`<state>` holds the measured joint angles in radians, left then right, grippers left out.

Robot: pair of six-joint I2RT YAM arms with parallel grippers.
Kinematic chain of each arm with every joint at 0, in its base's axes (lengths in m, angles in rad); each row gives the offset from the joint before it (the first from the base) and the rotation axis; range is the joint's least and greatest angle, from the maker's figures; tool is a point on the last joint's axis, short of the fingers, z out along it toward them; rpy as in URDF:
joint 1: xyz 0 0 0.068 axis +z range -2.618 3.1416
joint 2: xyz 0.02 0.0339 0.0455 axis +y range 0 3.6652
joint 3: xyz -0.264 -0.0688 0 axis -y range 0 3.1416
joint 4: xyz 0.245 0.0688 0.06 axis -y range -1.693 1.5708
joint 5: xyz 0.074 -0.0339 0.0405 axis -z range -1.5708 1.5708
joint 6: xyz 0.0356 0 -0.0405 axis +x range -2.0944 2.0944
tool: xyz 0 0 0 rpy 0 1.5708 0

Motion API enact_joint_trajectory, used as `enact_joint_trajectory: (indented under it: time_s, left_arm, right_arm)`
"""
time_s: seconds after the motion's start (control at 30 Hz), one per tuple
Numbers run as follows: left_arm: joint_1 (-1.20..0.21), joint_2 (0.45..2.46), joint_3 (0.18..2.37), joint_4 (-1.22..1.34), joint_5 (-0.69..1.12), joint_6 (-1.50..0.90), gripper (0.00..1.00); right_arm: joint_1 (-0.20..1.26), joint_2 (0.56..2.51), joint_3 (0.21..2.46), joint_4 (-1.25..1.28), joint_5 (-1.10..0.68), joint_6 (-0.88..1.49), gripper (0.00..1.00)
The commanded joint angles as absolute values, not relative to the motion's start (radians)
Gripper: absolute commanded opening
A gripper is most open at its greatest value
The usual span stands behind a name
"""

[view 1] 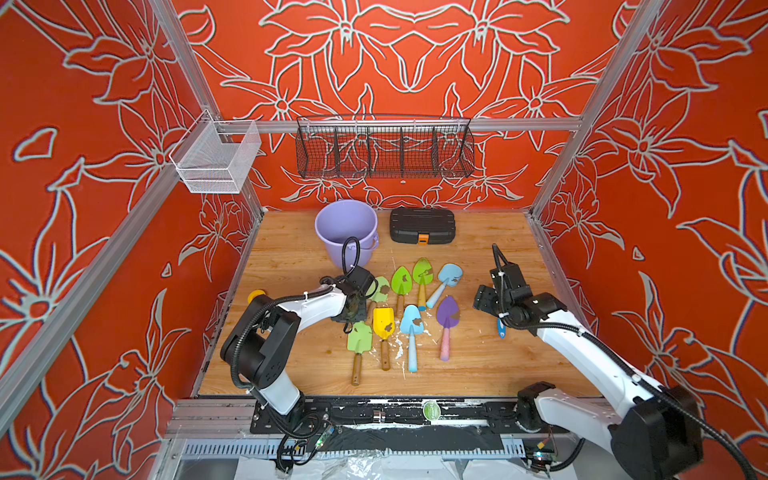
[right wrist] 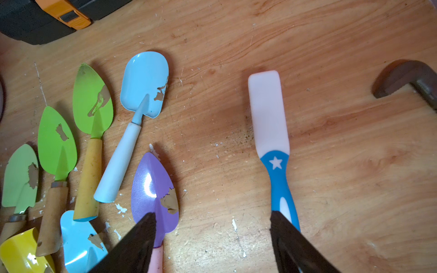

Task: Brush the soil off the hand trowel and place it into the bucket
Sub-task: Pick up the hand trowel from the center of the board.

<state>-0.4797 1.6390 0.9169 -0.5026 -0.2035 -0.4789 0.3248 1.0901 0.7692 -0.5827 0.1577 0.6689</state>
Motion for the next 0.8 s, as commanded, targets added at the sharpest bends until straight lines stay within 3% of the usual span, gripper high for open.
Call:
enact_joint_trajectory:
  time_s: [0.0, 0.2, 0.4, 0.6, 0.77]
  left_arm:
    - [-0.484, 1.595, 0.96, -0.564, -0.242, -0.458, 0.0]
    - [-0.483, 1.487, 0.984, -0.703, -0.237, -0.537, 0.0]
    - [-0.484, 1.301, 0.988, -0.807, -0.058, -0.511, 0.0]
    - [-0.484, 1.241, 1.008, -0.805, -0.024, -0.512, 0.0]
    - [-0.483, 1.269, 1.007, -0.755, 0.015, -0.5, 0.0]
  right_arm:
    - [0.328, 1.092, 0.767, -0.593, 0.189, 0.689, 0.79]
    - [0.306, 1.094, 0.797, -0.663, 0.229, 0.683, 0.77]
    - [0.285, 1.051, 0.759, -0.656, 0.262, 0.665, 0.79]
    - [0.245, 1.028, 0.698, -0.642, 0.253, 0.654, 0.66]
    - [0.212, 1.055, 0.643, -0.593, 0.189, 0.651, 0.61]
